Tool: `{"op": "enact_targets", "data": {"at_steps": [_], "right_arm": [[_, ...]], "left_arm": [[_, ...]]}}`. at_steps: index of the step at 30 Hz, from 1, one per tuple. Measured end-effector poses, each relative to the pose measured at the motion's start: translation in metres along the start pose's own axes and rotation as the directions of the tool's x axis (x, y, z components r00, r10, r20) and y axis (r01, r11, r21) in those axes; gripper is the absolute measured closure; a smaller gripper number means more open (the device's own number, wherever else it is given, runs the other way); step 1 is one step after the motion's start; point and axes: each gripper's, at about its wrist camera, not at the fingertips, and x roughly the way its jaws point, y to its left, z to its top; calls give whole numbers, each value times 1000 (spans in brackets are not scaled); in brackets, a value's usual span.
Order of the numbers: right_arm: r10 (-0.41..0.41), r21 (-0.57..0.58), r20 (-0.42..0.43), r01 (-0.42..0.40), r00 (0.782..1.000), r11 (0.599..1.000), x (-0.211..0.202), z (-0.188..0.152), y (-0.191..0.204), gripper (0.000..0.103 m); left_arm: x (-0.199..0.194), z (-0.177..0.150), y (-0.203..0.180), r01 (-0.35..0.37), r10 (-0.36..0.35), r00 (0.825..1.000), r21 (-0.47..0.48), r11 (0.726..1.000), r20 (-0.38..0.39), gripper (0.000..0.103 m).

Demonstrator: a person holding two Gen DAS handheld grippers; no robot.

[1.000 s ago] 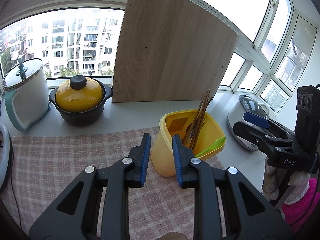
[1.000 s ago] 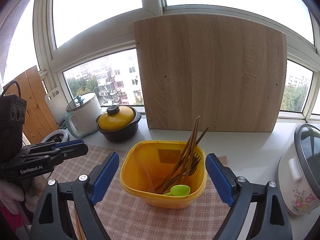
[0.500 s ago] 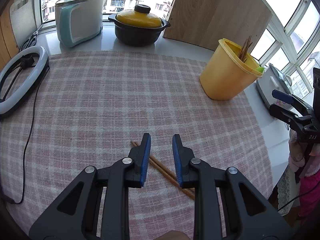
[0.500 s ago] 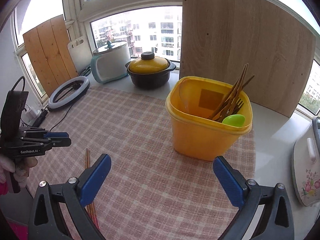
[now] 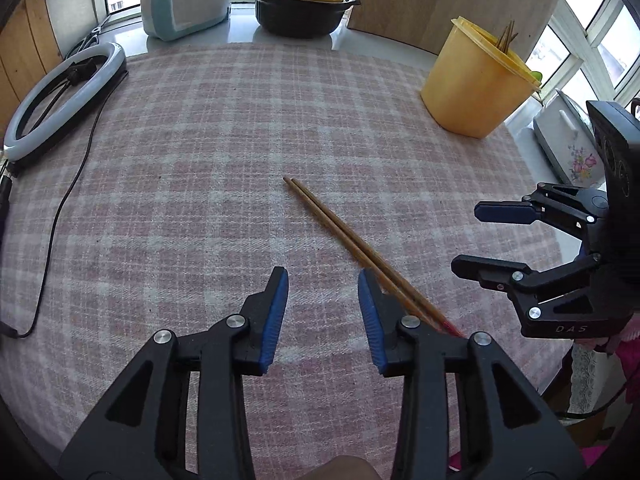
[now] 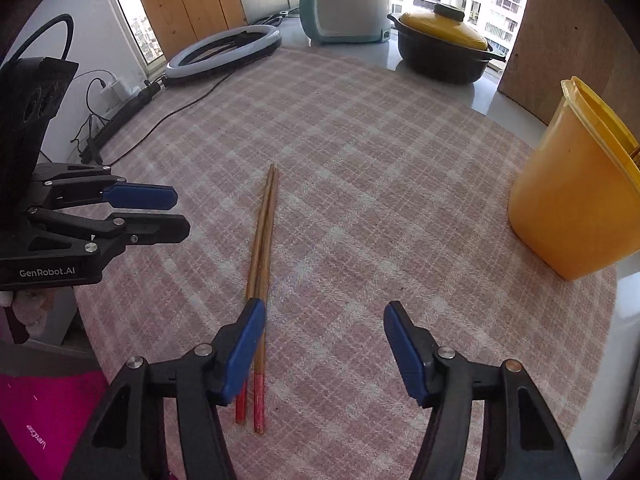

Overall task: Organize utensils
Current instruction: 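Move the right tool down to a red-tipped chopstick while the left tool approaches the other chopstick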

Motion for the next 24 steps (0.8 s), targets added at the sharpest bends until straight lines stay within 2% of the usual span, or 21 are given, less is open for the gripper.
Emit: {"op": "enact_targets", "data": {"at_steps": [2, 5, 8, 14, 22, 24], "right_arm": [[20, 4, -31, -20, 999, 1000, 11, 1, 3, 53], [43, 21, -71, -41, 997, 999, 24, 2, 3, 62], [60, 27, -95, -58, 994, 998, 33, 3, 3, 67], [87, 12, -118, -86, 989, 996, 42, 11, 10, 71], [55, -35, -147, -60, 988, 998, 52, 18, 26, 75], [22, -65, -150, -32, 988, 997, 54, 19, 33, 77]], "left_arm": [[1, -4, 2, -15, 15, 1000, -5, 1000, 4, 67], [4, -9, 7, -10, 10, 1000, -25, 1000, -4, 67], [6, -12, 10, -6, 6, 1000, -36, 999, -8, 67], [7, -13, 11, 11, -11, 1000, -29, 1000, -9, 67], [12, -12, 8, 25, -25, 999, -16, 1000, -21, 67], [13, -11, 9, 30, -30, 999, -16, 999, -23, 67]]}}
